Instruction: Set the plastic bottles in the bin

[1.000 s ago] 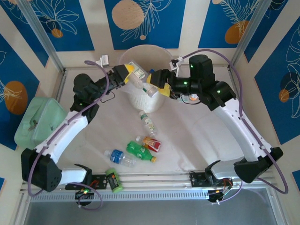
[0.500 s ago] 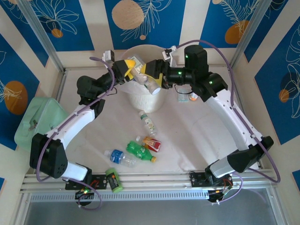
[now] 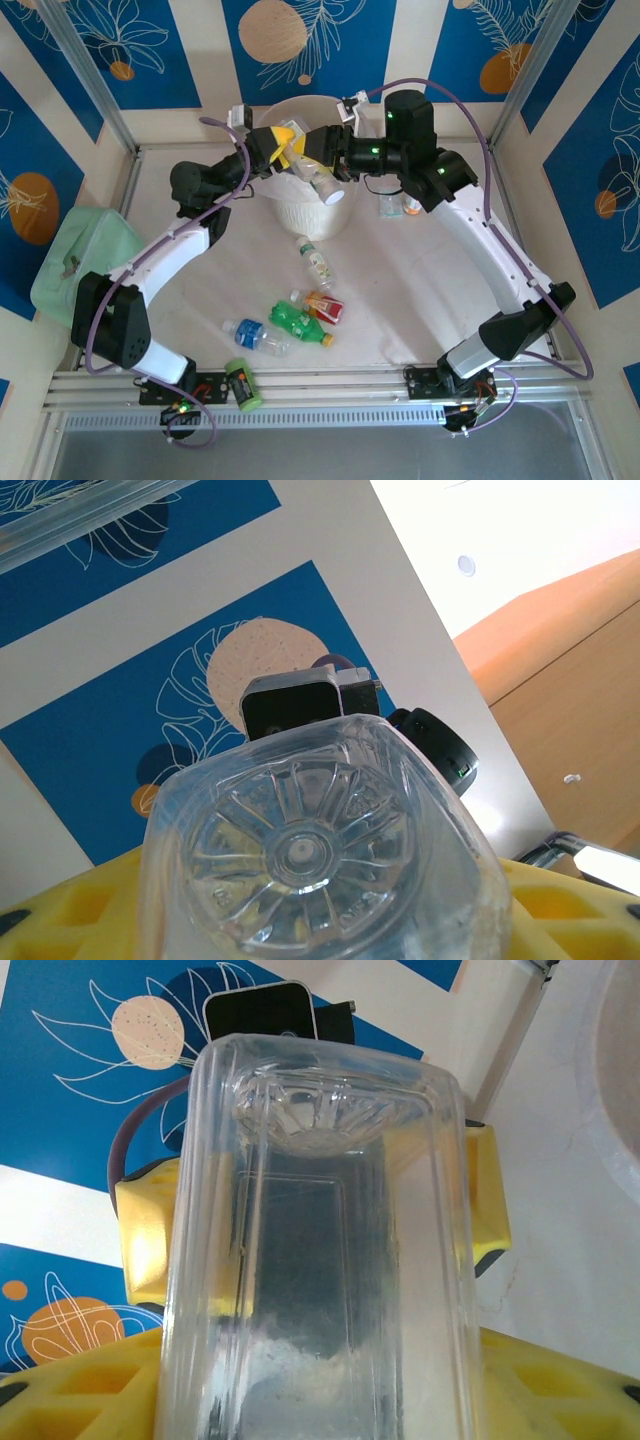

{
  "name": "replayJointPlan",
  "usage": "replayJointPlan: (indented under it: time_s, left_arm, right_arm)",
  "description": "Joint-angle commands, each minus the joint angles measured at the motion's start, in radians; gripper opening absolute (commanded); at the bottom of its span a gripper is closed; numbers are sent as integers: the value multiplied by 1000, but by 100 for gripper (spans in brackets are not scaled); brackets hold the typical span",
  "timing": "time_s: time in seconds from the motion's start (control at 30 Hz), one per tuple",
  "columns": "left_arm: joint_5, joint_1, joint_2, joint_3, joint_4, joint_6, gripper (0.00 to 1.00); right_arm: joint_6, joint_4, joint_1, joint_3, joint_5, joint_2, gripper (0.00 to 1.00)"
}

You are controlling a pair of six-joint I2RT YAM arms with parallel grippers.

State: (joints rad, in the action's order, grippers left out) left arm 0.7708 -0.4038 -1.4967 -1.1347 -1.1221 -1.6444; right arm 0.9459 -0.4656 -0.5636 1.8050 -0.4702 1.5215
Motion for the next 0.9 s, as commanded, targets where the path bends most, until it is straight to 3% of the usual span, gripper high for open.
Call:
replayJointPlan:
  time_s: [0.0, 0.2, 0.23, 0.27, 0.3, 0.6, 0.87]
  left_arm:
    - [19, -10, -3, -44, -21, 24, 50]
    - [22, -10, 54, -47, 192, 186, 68]
    - [20, -10, 64, -48, 233, 217, 75]
    - [13, -10, 77, -48, 284, 252, 94]
    - [0, -8, 92, -46, 342, 294, 100]
    - [-331, 43, 317, -59, 1070, 771, 100]
    - [-609, 51, 462, -20, 1389, 922, 100]
  right_arm:
    - [-28, -29, -14, 30, 20, -9, 53]
    - [-45, -70, -13, 70, 39, 6, 43]
    - [-45, -77, -13, 72, 45, 9, 42]
    - [-47, -83, -15, 75, 51, 13, 42]
    - [-50, -92, -15, 79, 59, 17, 41]
    - [-145, -272, 33, 156, 229, 85, 41]
    - [-271, -456, 60, 468, 350, 328, 42]
